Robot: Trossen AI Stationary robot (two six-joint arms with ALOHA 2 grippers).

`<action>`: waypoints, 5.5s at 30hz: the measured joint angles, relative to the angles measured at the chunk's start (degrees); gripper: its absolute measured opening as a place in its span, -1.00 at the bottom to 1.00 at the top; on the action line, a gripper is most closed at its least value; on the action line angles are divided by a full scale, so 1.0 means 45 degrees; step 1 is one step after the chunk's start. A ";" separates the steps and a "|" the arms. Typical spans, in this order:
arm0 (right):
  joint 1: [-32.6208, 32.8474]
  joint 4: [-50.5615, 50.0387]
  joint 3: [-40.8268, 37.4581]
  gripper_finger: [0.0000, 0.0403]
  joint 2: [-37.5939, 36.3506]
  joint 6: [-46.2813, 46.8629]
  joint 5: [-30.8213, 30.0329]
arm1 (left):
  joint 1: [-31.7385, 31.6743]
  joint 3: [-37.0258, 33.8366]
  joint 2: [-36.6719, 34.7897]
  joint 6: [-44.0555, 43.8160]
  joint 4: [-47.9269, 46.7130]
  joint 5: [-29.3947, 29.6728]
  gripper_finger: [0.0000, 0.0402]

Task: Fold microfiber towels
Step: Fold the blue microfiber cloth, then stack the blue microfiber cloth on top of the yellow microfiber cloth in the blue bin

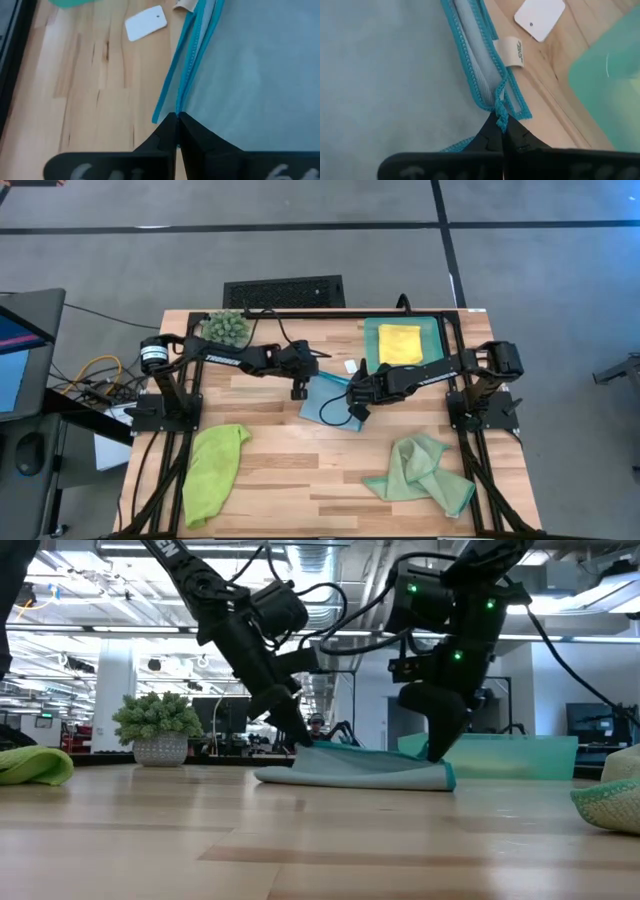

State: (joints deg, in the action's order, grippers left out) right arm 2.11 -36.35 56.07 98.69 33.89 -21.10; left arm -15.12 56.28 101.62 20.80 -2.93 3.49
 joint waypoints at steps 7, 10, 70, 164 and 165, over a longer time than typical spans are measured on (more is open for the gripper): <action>0.0000 -0.0002 -0.0003 -0.89 -0.0003 0.0034 0.0000 | 0.0123 0.0702 -0.0003 0.0476 -0.1331 0.0264 -0.77; 0.0009 0.0034 -0.0003 -0.78 -0.0001 0.0131 0.0000 | 0.0171 0.1499 -0.0109 0.0370 -0.2807 0.0803 -0.60; 0.1995 0.3812 -0.1311 -0.98 -0.0926 -0.0424 0.1297 | 0.3971 0.1062 -0.0609 -0.3869 -0.5080 -0.3901 -1.00; 0.4525 0.3153 0.0181 -0.97 -0.1575 -0.4294 -0.0638 | 0.1720 -0.0938 -0.1295 -0.2722 -0.0515 -0.4010 -1.00; 0.4479 0.3564 0.0196 -0.97 -0.1337 -0.4563 -0.0633 | 0.1939 -0.0932 -0.1459 -0.2775 -0.0696 -0.4189 -1.00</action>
State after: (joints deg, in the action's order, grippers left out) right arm 22.26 -20.31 56.95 92.67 13.36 -23.95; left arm -6.39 52.08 95.06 8.31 -6.06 -15.37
